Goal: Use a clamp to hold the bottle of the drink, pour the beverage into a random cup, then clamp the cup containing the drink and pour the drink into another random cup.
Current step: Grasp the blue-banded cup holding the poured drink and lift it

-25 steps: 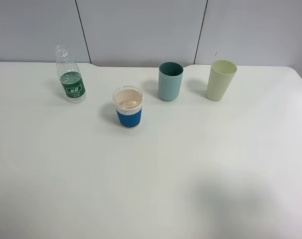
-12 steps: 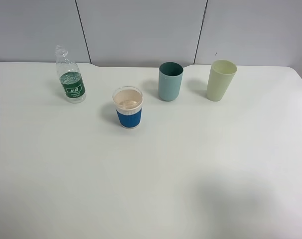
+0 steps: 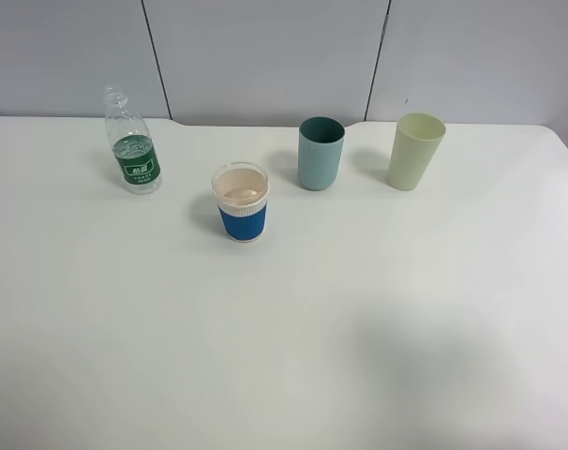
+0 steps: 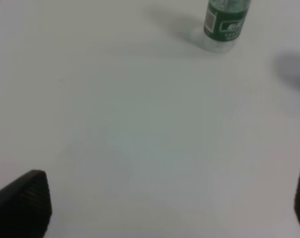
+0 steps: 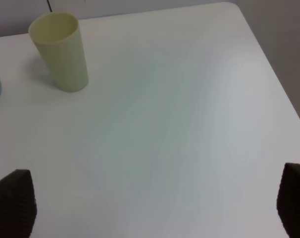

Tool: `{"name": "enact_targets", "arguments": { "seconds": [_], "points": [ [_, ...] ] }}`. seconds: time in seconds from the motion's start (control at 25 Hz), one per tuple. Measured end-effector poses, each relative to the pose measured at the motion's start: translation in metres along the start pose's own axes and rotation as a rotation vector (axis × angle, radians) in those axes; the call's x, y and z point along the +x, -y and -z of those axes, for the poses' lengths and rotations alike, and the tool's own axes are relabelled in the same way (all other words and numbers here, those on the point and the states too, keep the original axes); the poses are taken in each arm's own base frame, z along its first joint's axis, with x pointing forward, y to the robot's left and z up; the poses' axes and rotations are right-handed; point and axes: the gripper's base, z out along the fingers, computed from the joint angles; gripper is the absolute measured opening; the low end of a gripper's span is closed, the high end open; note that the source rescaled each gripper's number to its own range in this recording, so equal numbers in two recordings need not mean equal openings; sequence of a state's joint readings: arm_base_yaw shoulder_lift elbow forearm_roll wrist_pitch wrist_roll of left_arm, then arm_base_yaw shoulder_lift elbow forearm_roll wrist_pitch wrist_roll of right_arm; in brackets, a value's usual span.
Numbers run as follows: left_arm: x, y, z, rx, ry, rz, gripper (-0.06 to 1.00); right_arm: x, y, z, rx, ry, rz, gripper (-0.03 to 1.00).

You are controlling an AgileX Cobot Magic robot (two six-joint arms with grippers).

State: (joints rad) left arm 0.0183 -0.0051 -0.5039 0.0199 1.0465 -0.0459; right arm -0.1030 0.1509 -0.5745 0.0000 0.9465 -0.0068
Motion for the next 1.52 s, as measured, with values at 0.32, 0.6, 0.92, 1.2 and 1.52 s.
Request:
{"name": "enact_targets", "arguments": {
  "seconds": [0.32,0.6,0.92,1.2,1.52],
  "points": [
    [0.0,0.0,0.0,0.0,0.0,0.0,1.0,-0.033,-0.004,-0.038,-0.051,0.022,0.055,0.93],
    [0.0,0.0,0.0,0.0,0.0,0.0,1.0,-0.048,-0.005,-0.085,-0.059,-0.029,0.083,0.93],
    [0.0,0.0,0.0,0.0,0.0,0.0,1.0,-0.055,-0.014,-0.137,-0.093,-0.056,0.157,0.93],
    [0.0,0.0,0.0,0.0,0.0,0.0,1.0,-0.049,-0.057,-0.178,-0.26,-0.053,0.27,0.93],
    [0.0,0.0,0.0,0.0,0.0,0.0,1.0,-0.028,-0.108,-0.203,-0.426,-0.089,0.367,0.93]
  ]
}}
